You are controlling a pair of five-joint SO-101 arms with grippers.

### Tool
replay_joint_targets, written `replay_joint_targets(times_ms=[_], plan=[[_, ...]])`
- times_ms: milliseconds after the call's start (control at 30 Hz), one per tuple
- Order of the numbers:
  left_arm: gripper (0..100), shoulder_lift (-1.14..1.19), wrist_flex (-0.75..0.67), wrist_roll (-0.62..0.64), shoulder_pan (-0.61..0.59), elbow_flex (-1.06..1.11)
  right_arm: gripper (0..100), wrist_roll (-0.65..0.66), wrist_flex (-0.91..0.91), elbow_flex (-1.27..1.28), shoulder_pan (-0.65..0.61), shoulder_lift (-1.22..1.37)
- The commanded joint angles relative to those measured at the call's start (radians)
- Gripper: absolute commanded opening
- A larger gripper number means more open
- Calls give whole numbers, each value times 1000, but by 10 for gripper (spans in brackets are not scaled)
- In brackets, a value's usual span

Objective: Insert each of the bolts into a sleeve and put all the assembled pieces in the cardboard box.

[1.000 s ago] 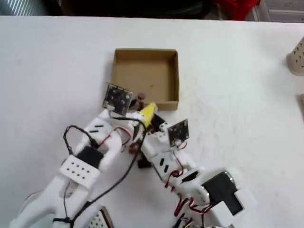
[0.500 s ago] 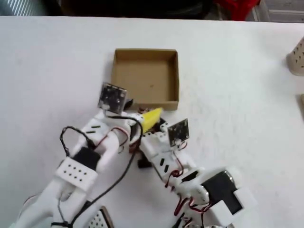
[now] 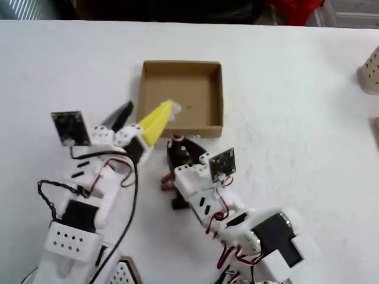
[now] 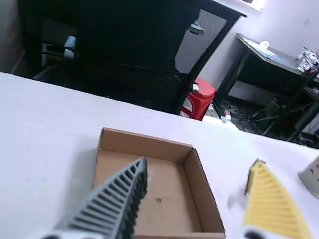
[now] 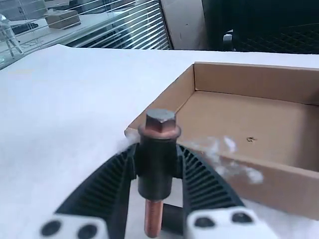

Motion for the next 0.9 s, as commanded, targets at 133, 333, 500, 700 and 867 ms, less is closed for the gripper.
replay_joint_targets(times_ms=[133, 333, 500, 700, 867], plan=[[326, -19, 49, 143, -220, -25, 16, -8, -19, -17, 16, -2], [85, -24, 150, 140, -309, 68, 16, 157, 91, -14, 15, -25], [47, -25, 152, 21, -355, 176, 16, 204, 174, -3, 50, -117], [22, -25, 215, -146, -352, 287, 16, 206, 394, -2, 133, -323], [22, -25, 252, -322, -352, 359, 16, 199, 711, -26, 186, -568]])
